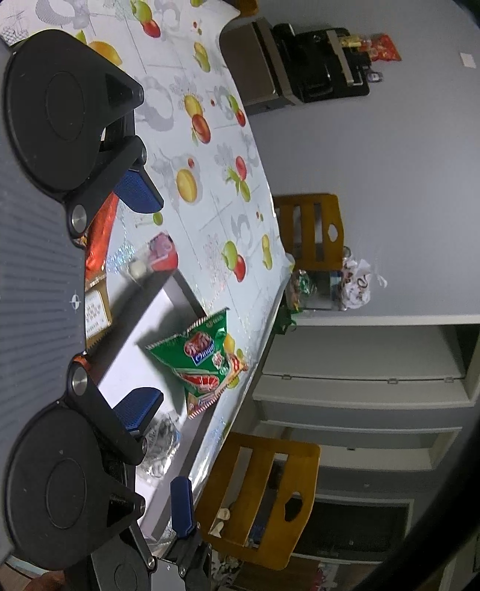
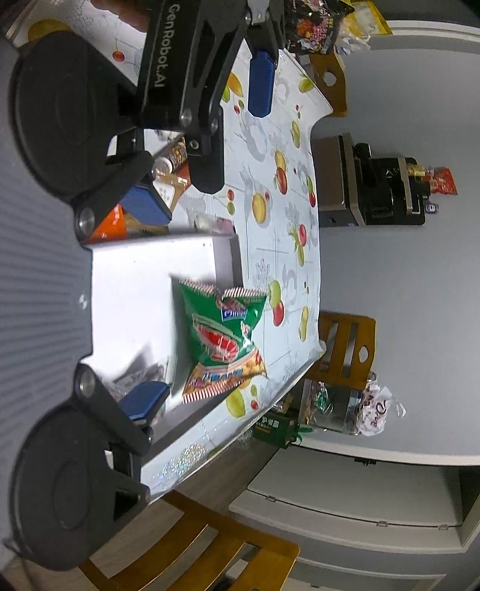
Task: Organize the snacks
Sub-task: 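Move both open tools back toward the remaining snacks on the table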
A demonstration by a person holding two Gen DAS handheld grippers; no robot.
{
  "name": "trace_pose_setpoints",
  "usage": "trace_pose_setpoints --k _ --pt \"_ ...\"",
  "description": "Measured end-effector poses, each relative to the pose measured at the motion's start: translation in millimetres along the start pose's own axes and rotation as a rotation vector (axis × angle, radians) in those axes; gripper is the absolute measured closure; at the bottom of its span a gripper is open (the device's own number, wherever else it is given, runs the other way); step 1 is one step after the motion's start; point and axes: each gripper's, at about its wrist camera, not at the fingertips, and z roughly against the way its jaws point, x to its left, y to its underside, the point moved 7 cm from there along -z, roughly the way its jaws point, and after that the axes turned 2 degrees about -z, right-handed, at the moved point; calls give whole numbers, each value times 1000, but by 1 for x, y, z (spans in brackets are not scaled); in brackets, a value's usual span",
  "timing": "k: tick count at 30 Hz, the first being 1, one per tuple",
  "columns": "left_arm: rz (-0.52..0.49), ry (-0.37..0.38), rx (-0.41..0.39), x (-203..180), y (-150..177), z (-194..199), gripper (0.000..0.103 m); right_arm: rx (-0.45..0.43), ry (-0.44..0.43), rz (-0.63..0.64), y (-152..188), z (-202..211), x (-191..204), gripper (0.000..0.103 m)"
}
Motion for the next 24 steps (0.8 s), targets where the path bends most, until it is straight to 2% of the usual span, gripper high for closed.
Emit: trace_pose_setpoints --k 12,24 --pt "26 -37 11 31 16 18 1 4 -30 46 -2 -1 30 11" --pt "76 -132 61 85 49 39 1 7 -53 64 -2 -3 40 11"
